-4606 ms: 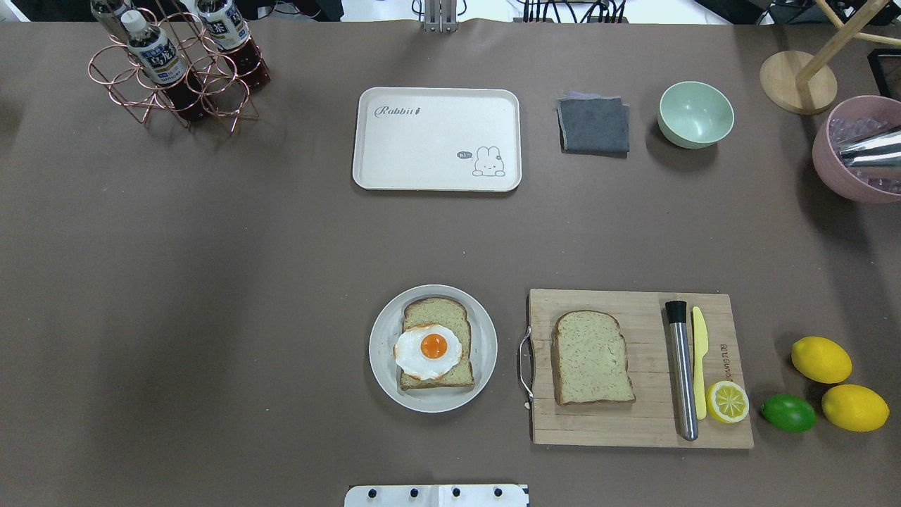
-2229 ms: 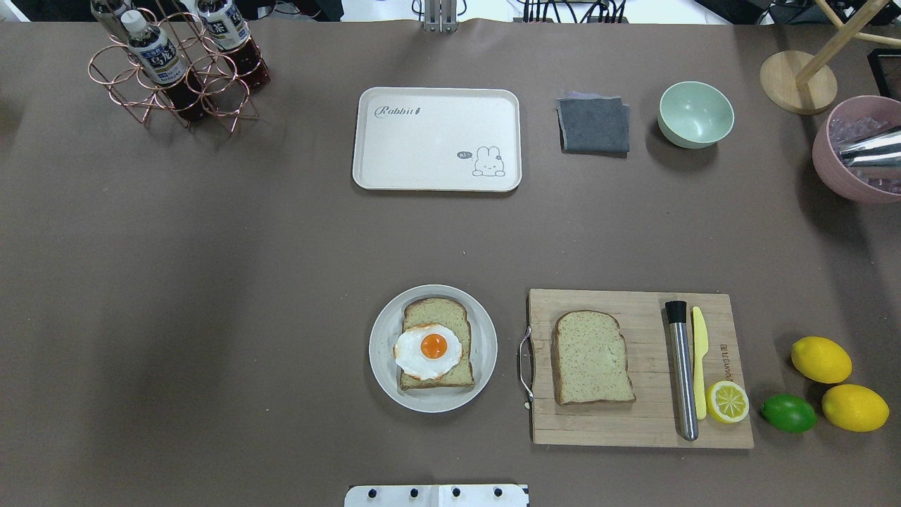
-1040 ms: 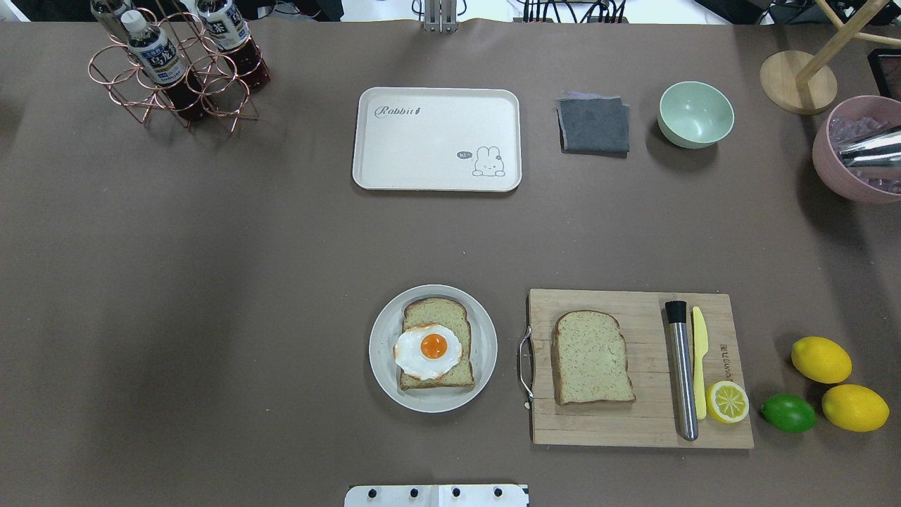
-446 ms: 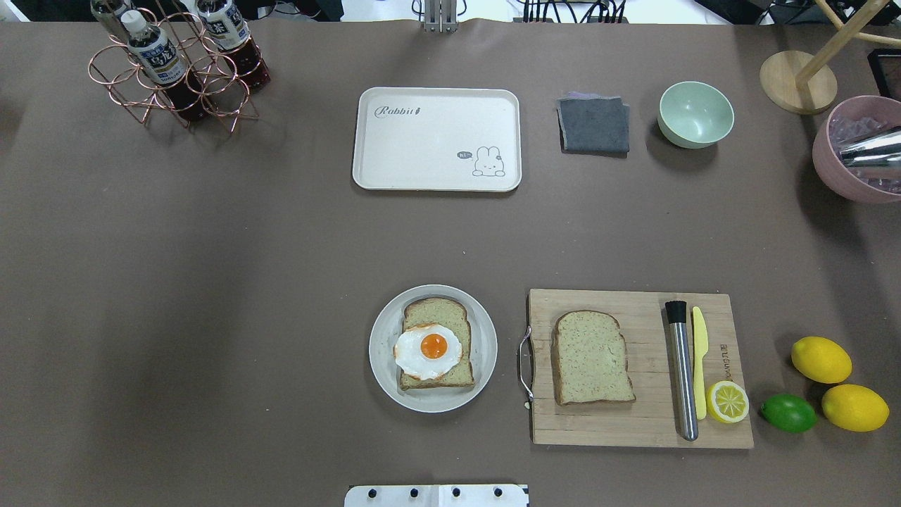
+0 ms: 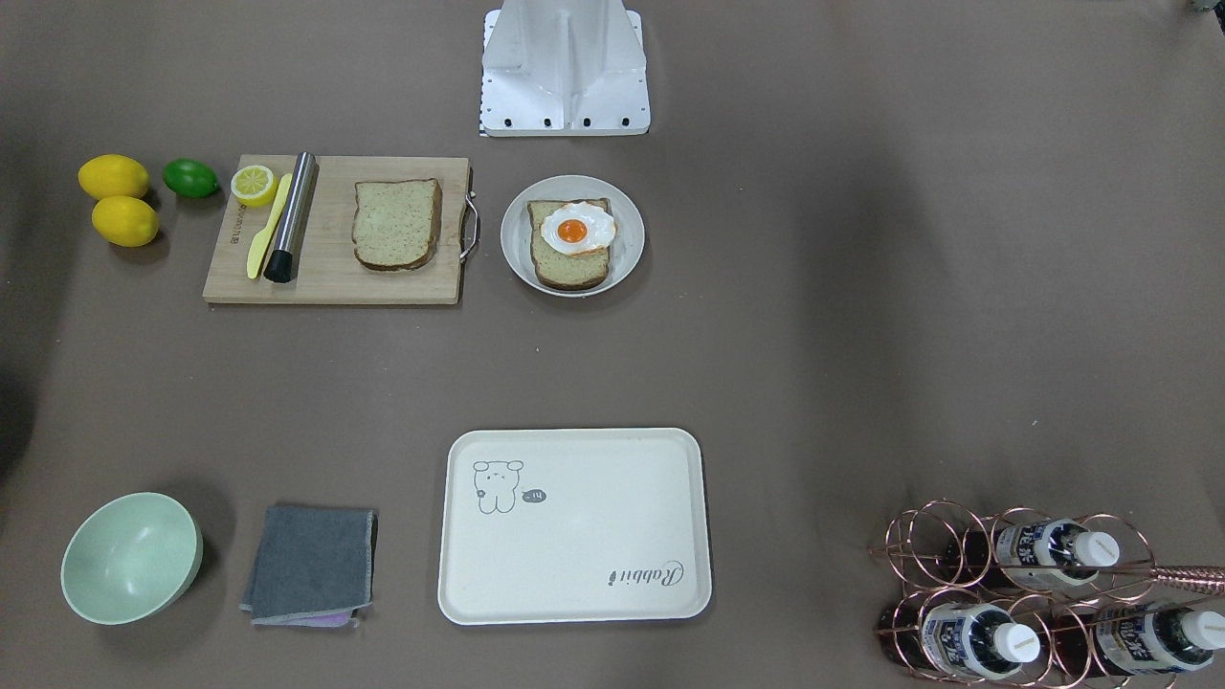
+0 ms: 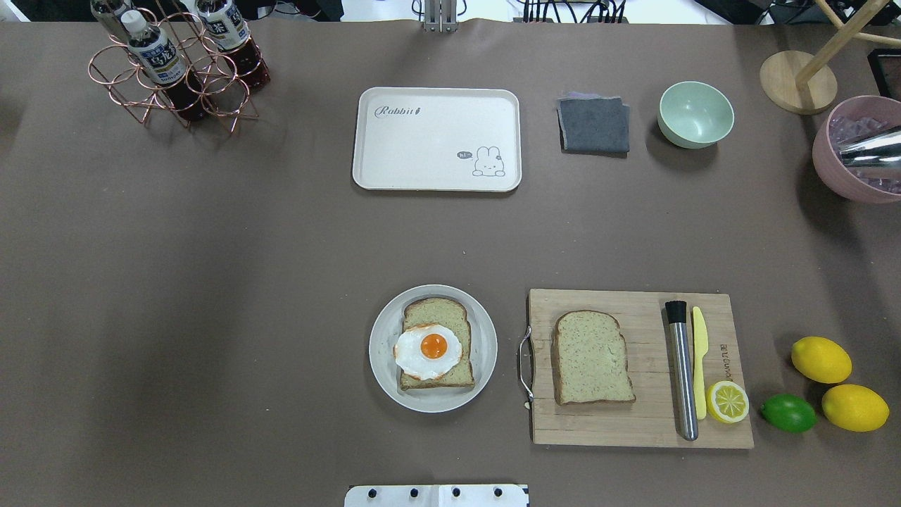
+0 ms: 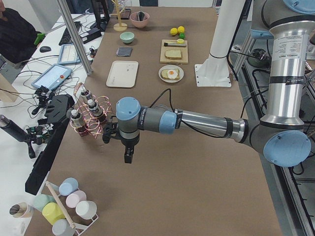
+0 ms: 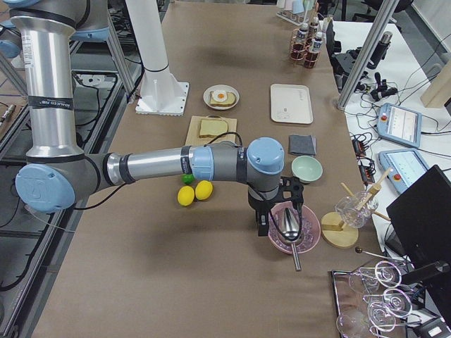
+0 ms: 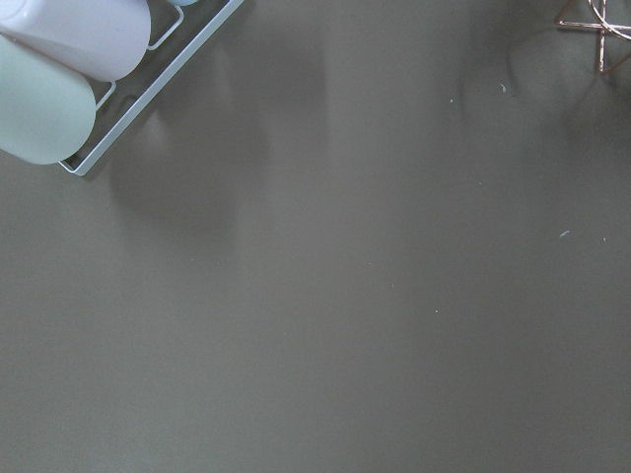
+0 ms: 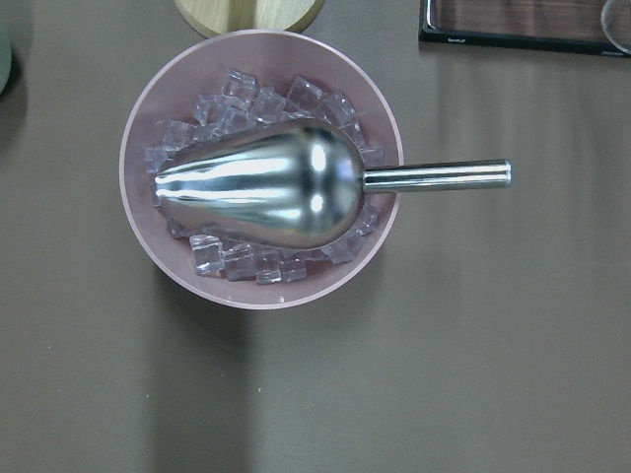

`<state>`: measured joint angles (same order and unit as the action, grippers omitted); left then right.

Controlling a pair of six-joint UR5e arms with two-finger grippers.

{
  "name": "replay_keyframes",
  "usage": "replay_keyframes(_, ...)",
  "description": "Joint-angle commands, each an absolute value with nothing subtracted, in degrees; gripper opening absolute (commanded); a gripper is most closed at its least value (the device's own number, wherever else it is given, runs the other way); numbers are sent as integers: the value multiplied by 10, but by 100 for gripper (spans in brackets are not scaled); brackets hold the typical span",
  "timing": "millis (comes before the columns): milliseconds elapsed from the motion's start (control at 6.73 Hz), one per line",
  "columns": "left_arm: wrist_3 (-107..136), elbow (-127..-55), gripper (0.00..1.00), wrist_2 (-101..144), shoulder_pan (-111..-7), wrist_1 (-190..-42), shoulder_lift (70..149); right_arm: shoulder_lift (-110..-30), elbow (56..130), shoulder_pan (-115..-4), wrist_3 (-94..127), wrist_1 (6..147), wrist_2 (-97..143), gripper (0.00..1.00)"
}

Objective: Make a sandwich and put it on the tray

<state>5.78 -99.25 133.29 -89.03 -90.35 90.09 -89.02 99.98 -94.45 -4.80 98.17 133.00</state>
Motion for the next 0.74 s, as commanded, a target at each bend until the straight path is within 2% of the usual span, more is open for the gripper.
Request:
replay_keyframes(0, 61, -992, 98, 1352, -888, -944, 902, -889, 1004, -935, -48, 970, 1339, 100)
replay_keyframes(297, 62, -984, 98, 1376, -849, -1013, 901, -889, 1005, -903, -48, 947, 1349, 100)
replay_keyframes(594, 269, -992, 98, 1368, -772, -1116, 914, -885, 1028, -874, -16, 946, 1361, 100)
